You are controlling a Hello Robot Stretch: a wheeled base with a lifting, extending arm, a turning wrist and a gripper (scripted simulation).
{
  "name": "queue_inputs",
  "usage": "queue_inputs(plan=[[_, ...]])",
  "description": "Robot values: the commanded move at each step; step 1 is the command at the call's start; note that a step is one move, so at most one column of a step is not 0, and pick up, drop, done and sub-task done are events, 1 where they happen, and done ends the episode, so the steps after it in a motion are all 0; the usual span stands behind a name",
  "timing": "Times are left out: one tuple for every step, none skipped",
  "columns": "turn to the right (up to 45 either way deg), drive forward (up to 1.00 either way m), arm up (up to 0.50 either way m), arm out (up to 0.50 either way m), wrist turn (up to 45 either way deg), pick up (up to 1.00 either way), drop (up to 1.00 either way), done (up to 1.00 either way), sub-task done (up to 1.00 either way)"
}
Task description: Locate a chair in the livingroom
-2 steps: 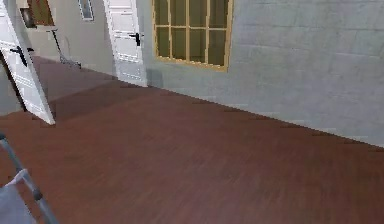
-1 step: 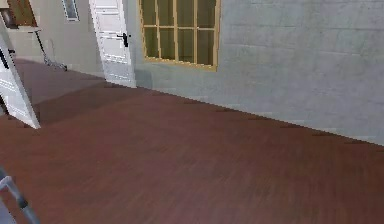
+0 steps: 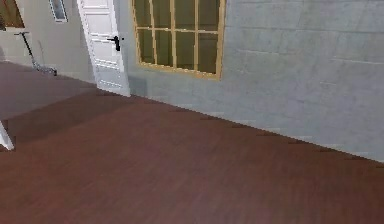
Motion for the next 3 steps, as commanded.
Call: queue_inputs(plan=[[-12.0, 0.0, 0.0, 0.0, 0.0, 0.0, 0.0, 0.0, 0.0], [0.0, 0.25, 0.0, 0.0, 0.0, 0.0, 0.0, 0.0, 0.0], [-24.0, 0.0, 0.0, 0.0, 0.0, 0.0, 0.0, 0.0, 0.0]])
